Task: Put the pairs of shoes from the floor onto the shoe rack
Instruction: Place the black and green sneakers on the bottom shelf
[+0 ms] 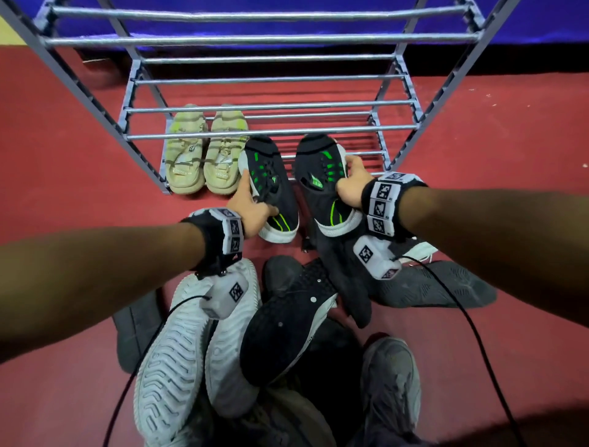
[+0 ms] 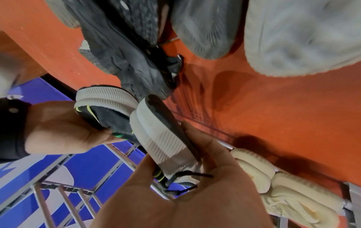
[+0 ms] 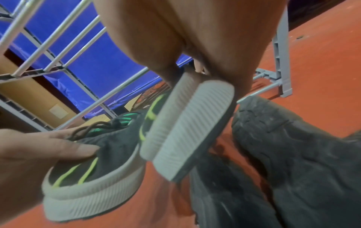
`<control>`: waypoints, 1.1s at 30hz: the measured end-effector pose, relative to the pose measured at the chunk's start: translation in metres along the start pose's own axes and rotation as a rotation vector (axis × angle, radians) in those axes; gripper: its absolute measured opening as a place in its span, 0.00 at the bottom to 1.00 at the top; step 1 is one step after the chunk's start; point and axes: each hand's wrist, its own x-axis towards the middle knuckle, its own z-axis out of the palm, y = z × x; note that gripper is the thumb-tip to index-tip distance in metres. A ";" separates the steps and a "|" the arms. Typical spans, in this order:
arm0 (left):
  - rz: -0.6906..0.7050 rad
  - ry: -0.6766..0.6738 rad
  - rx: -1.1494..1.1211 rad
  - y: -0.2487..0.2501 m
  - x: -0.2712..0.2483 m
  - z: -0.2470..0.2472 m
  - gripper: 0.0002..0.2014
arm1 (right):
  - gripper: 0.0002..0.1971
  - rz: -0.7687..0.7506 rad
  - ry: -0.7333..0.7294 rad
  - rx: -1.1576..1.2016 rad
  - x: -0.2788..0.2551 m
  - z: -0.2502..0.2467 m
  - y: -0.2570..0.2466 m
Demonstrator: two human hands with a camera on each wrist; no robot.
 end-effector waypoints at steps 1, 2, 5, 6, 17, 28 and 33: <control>-0.002 0.008 0.028 0.002 0.008 0.001 0.54 | 0.34 -0.006 0.018 0.030 0.003 0.004 -0.002; 0.011 0.006 0.043 0.003 0.015 0.002 0.50 | 0.36 -0.014 0.032 0.068 0.006 0.007 -0.005; 0.020 0.015 0.058 0.004 0.040 0.009 0.41 | 0.35 -0.044 0.052 0.104 0.020 0.011 -0.010; 0.012 0.030 0.071 0.007 0.046 0.011 0.40 | 0.34 -0.047 0.045 0.091 0.027 0.010 -0.013; -0.033 0.101 0.098 -0.009 0.114 0.029 0.25 | 0.22 0.056 0.114 0.095 0.084 0.017 -0.016; -0.090 0.182 0.159 -0.040 0.118 0.028 0.43 | 0.23 0.219 0.025 0.020 0.088 0.028 -0.001; -0.227 0.079 -0.008 -0.028 0.079 0.036 0.36 | 0.34 0.303 -0.035 0.009 0.070 0.037 0.015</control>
